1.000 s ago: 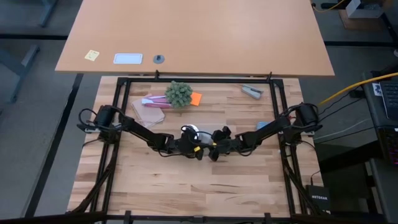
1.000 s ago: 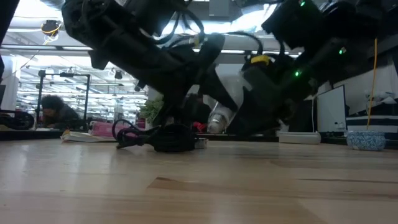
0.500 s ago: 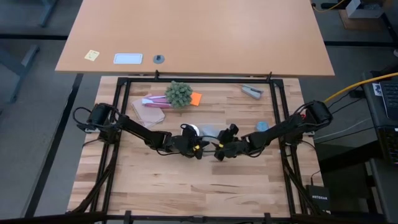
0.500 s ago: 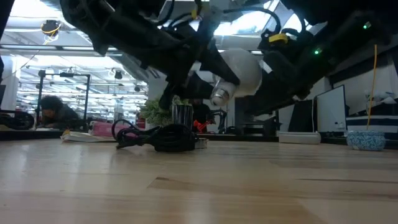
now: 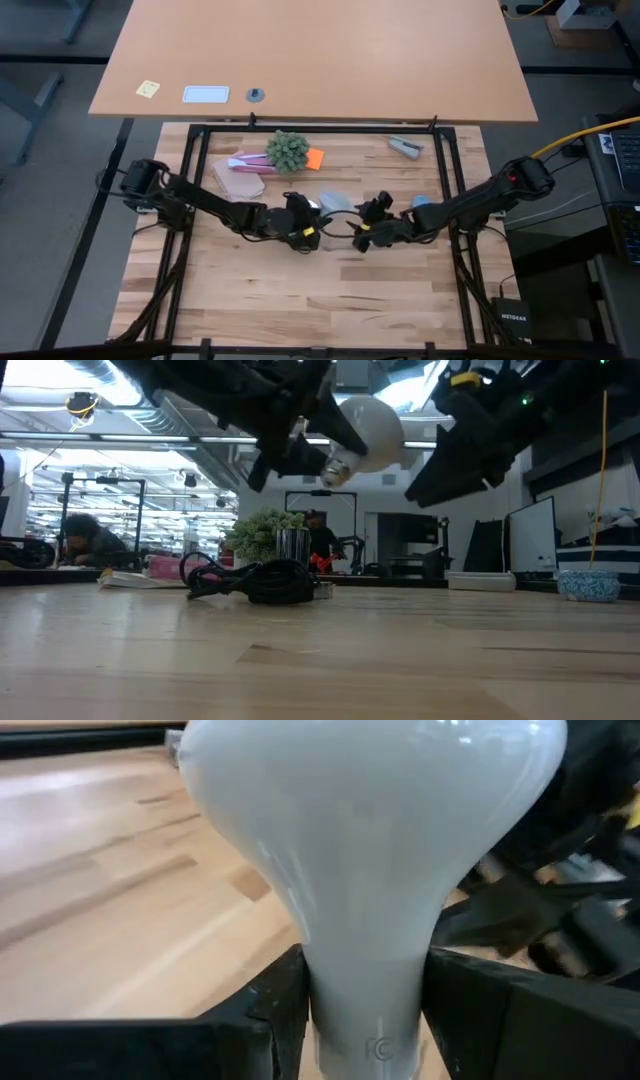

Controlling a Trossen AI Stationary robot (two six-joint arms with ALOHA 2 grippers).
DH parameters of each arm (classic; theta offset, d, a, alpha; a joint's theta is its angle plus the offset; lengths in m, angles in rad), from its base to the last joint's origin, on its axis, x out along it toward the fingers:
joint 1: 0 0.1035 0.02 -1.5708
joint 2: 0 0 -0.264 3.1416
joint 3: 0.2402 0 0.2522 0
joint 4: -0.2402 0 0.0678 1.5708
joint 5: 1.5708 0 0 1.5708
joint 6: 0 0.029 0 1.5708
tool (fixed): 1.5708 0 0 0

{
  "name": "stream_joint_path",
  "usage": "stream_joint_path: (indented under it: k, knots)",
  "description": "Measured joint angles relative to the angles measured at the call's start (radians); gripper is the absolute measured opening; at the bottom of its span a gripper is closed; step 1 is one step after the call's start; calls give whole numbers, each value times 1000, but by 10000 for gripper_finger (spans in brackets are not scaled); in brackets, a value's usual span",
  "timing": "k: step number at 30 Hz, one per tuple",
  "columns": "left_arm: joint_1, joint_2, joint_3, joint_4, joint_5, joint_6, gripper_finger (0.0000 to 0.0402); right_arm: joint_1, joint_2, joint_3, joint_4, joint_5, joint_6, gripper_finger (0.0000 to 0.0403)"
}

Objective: Screw lightbulb
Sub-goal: Insert the lightbulb into the lamp

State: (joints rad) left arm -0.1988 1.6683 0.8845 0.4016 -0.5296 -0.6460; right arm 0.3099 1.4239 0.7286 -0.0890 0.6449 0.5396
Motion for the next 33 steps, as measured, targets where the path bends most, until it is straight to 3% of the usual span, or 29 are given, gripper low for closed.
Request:
stream_joint_path:
  k: [8,13,22,29,33]
  knots:
    - [0,-111,0,-87,-74,61,149,-3,-56,-1,9,34,-53,259]
    - [-27,-146,-7,-136,-219,124,150,-3,-64,-1,11,95,-55,259]
    - [-74,-144,-137,-154,-413,-73,150,-3,-64,-1,19,132,-100,259]
    - [-119,-143,-301,30,-565,-132,150,-15,-64,-1,107,128,-171,259]
    - [-136,-143,-391,204,-571,-53,150,-76,-63,-1,203,29,-232,259]
